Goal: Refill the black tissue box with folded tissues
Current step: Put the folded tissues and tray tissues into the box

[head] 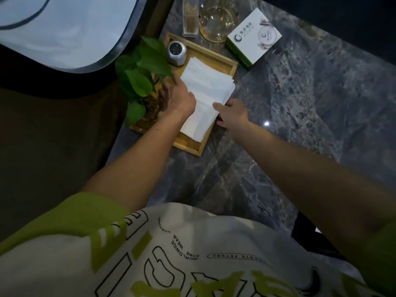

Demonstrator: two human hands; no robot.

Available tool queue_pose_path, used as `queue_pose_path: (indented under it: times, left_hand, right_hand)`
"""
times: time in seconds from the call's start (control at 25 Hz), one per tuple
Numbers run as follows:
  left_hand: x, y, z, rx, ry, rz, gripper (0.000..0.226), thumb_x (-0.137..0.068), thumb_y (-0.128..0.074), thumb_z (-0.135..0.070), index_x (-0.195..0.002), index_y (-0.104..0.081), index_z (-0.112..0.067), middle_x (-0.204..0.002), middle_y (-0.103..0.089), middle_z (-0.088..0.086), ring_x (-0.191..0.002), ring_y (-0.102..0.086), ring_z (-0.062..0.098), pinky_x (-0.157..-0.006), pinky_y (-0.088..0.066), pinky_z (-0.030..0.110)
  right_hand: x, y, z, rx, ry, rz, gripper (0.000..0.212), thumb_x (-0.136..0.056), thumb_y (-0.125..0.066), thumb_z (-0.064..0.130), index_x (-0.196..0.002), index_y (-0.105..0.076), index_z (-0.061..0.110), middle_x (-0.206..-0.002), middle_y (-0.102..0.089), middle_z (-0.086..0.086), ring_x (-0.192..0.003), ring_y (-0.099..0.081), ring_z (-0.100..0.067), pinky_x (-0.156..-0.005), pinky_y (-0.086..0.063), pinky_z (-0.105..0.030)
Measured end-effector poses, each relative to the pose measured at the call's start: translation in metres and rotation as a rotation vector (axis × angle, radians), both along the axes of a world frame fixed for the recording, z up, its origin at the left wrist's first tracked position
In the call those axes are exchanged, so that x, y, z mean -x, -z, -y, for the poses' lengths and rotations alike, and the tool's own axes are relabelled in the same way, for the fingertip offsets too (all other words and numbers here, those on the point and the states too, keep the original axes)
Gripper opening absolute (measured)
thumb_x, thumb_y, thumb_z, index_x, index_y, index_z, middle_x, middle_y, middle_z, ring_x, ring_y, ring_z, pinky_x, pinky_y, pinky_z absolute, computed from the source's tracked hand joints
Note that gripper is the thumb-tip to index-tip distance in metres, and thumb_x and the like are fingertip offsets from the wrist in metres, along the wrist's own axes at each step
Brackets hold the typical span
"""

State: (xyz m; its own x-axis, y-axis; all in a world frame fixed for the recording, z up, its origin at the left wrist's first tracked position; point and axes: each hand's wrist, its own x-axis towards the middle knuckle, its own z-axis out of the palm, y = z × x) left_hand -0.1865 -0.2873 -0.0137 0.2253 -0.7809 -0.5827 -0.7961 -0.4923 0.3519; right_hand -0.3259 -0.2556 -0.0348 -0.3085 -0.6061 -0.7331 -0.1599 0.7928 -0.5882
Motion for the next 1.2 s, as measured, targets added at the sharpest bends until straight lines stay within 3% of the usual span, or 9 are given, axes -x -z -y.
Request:
queue_pose_path:
  times: [0.12, 0.24, 0.36, 0.44, 0.68, 0.84, 1.0, 1.12, 1.2]
  left_hand:
    - [-0.004, 0.000, 0.008, 0.004, -0.025, -0.074, 0.068, -0.098, -0.046, -0.024, -0.153, -0.009, -0.007, -0.159, -0.009, 0.021, -0.145, -0.015, 0.040, -0.116, -0.023, 0.046]
    - [-0.007, -0.002, 0.016, -0.002, -0.068, -0.148, 0.063, -0.095, -0.050, -0.022, -0.149, -0.022, -0.005, -0.153, -0.021, 0.019, -0.137, -0.033, 0.036, -0.107, -0.035, 0.039]
    - [-0.012, -0.004, 0.021, -0.044, -0.041, -0.174, 0.062, -0.088, -0.056, -0.025, -0.145, -0.033, -0.011, -0.146, -0.035, 0.015, -0.128, -0.044, 0.034, -0.102, -0.042, 0.037]
    - [-0.015, -0.008, 0.025, -0.078, -0.009, -0.228, 0.064, -0.085, -0.062, -0.026, -0.143, -0.037, -0.014, -0.143, -0.044, 0.012, -0.127, -0.047, 0.032, -0.103, -0.044, 0.041]
    - [-0.007, -0.036, 0.036, -0.060, 0.105, -0.312, 0.057, -0.076, -0.078, -0.024, -0.126, -0.054, -0.010, -0.120, -0.057, 0.003, -0.105, -0.054, 0.022, -0.086, -0.047, 0.036]
    - [0.007, -0.056, 0.022, -0.070, 0.173, -0.340, 0.057, -0.080, -0.076, -0.026, -0.130, -0.051, -0.011, -0.112, -0.054, 0.001, -0.100, -0.052, 0.022, -0.079, -0.044, 0.037]
    - [0.013, -0.077, -0.004, -0.083, 0.016, -0.628, 0.050, -0.083, -0.074, -0.024, -0.127, -0.054, -0.011, -0.115, -0.064, 0.002, -0.108, -0.061, 0.025, -0.087, -0.053, 0.041]
    - [0.016, -0.086, -0.027, -0.149, -0.112, -0.856, 0.045, -0.085, -0.072, -0.017, -0.127, -0.057, -0.007, -0.117, -0.069, 0.008, -0.106, -0.067, 0.026, -0.089, -0.056, 0.044]
    - [0.022, -0.090, -0.046, -0.183, -0.159, -0.970, 0.041, -0.087, -0.069, -0.012, -0.126, -0.057, -0.006, -0.115, -0.070, 0.009, -0.100, -0.069, 0.023, -0.082, -0.059, 0.040]
  right_hand:
    - [0.002, 0.003, 0.002, 0.014, 0.054, 0.027, 0.023, -0.088, -0.070, 0.022, -0.102, -0.064, 0.004, -0.106, -0.069, -0.010, -0.092, -0.068, -0.025, -0.060, -0.057, -0.028]
    - [0.005, 0.005, 0.005, -0.006, 0.115, 0.088, 0.022, -0.089, -0.070, 0.019, -0.106, -0.062, 0.008, -0.108, -0.067, -0.008, -0.092, -0.067, -0.022, -0.060, -0.055, -0.026]
    - [0.007, 0.008, 0.003, -0.017, 0.135, 0.121, 0.008, -0.088, -0.069, 0.014, -0.089, -0.062, 0.014, -0.096, -0.068, -0.006, -0.082, -0.066, -0.017, -0.063, -0.058, -0.026]
    - [0.009, 0.009, 0.003, -0.022, 0.151, 0.141, 0.013, -0.088, -0.070, 0.012, -0.082, -0.058, 0.015, -0.090, -0.067, -0.004, -0.079, -0.065, -0.016, -0.064, -0.058, -0.027]
    - [0.012, 0.007, 0.002, -0.058, 0.192, 0.249, 0.018, -0.086, -0.071, 0.015, -0.095, -0.056, 0.010, -0.094, -0.064, -0.008, -0.080, -0.062, -0.017, -0.064, -0.056, -0.028]
    - [0.016, -0.008, -0.006, -0.045, 0.191, 0.392, 0.024, -0.090, -0.066, 0.016, -0.111, -0.058, 0.005, -0.103, -0.064, -0.010, -0.092, -0.062, -0.021, -0.079, -0.054, -0.032]
    - [0.031, -0.041, -0.024, -0.015, 0.274, 0.730, 0.039, -0.098, -0.055, 0.024, -0.130, -0.057, 0.001, -0.101, -0.070, -0.010, -0.091, -0.067, -0.023, -0.075, -0.058, -0.033]
    - [0.055, -0.058, -0.047, -0.021, 0.282, 0.948, 0.047, -0.099, -0.048, 0.037, -0.136, -0.054, 0.009, -0.131, -0.062, -0.018, -0.116, -0.062, -0.032, -0.102, -0.048, -0.047]
    - [0.075, -0.065, -0.070, -0.008, 0.284, 0.952, 0.053, -0.093, -0.059, 0.039, -0.137, -0.054, 0.012, -0.134, -0.061, -0.016, -0.120, -0.061, -0.034, -0.101, -0.049, -0.052]
